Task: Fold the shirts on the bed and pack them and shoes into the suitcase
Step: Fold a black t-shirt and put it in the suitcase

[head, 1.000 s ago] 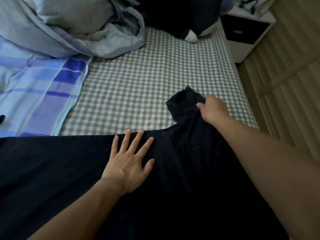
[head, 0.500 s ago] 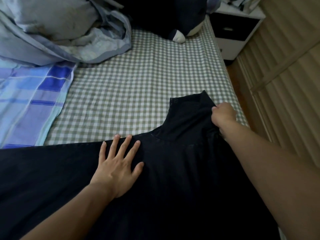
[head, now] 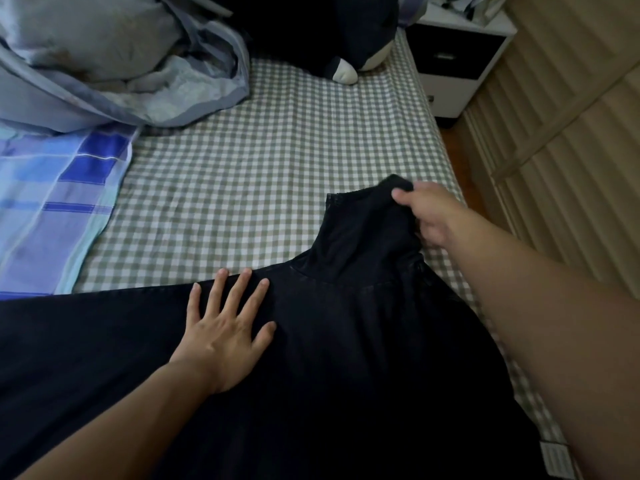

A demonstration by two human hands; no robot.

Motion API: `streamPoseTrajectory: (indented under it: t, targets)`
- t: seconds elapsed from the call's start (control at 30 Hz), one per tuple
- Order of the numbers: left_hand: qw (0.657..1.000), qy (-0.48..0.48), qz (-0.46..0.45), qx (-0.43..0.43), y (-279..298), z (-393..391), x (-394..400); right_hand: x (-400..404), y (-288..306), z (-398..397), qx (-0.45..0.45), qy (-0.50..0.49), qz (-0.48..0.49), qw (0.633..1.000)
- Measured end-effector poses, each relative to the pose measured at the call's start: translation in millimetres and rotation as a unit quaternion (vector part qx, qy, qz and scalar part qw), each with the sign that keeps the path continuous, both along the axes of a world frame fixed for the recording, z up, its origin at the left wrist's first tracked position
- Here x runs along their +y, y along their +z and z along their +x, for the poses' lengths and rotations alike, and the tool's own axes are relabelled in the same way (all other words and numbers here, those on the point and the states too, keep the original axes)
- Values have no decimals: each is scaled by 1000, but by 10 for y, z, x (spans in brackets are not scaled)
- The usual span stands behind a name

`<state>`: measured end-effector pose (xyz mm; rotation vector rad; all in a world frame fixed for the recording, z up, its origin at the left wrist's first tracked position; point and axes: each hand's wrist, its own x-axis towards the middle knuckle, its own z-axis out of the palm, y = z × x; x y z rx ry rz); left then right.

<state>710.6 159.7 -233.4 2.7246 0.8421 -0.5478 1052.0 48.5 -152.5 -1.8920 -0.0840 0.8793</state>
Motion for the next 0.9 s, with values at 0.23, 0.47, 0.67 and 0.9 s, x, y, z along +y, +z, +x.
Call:
streamPoseTrajectory:
  t: [0.23, 0.47, 0.67, 0.9]
  targets:
    - [999, 5, -48, 9, 55, 5, 79, -1060, 458, -1034, -289, 331, 100, 893]
    - [999, 25, -41, 15, 326, 85, 43, -1908, -127, -1450, -432, 329, -101, 834]
    - [939, 267, -129, -174, 691, 191, -740, -1537, -99, -1575, -239, 86, -209, 944]
    - [977, 189, -37, -94, 594, 89, -967, -950, -117, -1114, -152, -30, -91, 984]
